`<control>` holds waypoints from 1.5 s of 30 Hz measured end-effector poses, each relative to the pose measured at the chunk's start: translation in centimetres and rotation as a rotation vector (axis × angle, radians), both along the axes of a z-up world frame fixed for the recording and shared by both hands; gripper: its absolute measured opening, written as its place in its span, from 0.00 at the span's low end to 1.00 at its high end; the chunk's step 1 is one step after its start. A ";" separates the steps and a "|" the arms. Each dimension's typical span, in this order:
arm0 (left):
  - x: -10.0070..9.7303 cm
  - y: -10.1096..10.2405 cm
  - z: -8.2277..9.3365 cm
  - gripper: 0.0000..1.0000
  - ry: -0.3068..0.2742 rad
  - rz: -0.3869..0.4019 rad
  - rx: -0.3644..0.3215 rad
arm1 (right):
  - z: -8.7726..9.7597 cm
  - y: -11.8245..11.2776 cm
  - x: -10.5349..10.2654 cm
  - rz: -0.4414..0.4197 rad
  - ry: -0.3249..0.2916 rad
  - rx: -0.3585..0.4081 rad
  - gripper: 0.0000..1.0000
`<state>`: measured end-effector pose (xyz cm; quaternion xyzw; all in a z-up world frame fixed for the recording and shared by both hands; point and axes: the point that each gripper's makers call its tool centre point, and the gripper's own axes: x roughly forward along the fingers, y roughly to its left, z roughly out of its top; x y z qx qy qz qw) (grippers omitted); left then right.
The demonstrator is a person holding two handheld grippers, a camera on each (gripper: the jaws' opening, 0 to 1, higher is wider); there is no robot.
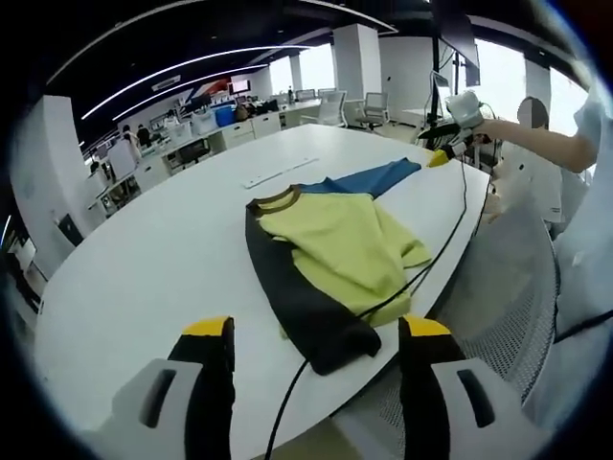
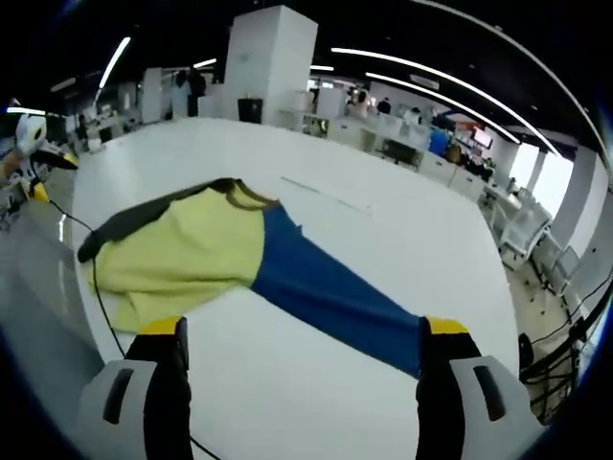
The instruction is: Fold the garment on the visible template until the final outline fits inside the template.
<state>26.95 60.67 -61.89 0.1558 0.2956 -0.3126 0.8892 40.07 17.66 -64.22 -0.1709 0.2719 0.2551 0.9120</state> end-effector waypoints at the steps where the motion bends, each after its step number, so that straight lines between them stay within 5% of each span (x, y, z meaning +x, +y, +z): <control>1: 0.0 0.0 0.0 0.67 0.000 0.000 0.000 | 0.1 0.4 -0.3 0.006 0.001 0.002 1.00; 20: -1.0 0.2 -1.2 0.75 0.030 -0.004 -0.025 | 1.9 7.1 -7.1 0.081 0.001 0.056 1.00; 45: -1.5 -0.5 -4.3 0.40 0.166 -0.058 -0.071 | 2.1 8.5 -9.2 0.093 0.005 0.084 1.00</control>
